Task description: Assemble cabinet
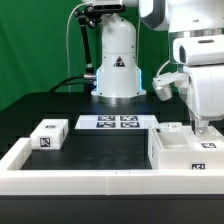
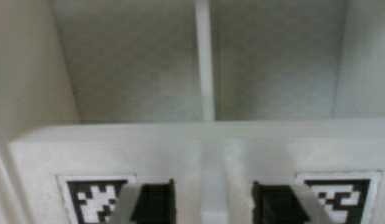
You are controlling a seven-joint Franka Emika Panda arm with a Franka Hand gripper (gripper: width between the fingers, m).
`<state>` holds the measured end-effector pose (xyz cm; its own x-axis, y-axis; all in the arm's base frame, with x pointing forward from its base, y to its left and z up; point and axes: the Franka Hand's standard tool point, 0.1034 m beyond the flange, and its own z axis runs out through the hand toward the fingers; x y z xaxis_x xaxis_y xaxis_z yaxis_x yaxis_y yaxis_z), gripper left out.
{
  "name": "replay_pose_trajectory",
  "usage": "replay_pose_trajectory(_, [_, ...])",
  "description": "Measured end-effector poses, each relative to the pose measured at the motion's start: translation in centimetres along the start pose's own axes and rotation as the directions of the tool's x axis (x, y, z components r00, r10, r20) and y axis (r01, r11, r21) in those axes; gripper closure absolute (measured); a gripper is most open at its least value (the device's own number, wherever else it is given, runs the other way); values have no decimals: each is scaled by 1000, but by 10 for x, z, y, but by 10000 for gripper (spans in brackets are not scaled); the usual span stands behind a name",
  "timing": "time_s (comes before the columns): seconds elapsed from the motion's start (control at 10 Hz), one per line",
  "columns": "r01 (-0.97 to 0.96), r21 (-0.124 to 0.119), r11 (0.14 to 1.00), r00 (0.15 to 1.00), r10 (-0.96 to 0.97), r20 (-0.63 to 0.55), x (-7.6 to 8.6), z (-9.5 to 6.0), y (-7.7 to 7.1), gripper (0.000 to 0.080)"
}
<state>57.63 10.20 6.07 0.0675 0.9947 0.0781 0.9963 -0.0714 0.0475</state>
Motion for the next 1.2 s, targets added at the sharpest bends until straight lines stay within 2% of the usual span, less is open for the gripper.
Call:
replay_pose_trajectory(0.1, [0,0,1000,1000,0,0,0,0,0,321])
replay_pose_trajectory(0.2, [0,0,1000,1000,0,0,0,0,0,321])
replay_pose_trajectory(0.4, [0,0,1000,1000,0,0,0,0,0,45])
replay_pose_trajectory(0.5, [0,0,1000,1000,0,0,0,0,0,14])
replay_pose_trajectory(0.9, [0,0,1000,1000,0,0,0,-1,0,3])
replay_pose_trajectory(1.0, [-6,-2,1000,1000,6,6,0,-7,-6,3])
replay_pose_trajectory(1.2, [-13,-2,1000,1000,13,25,-2,-25,-30,3])
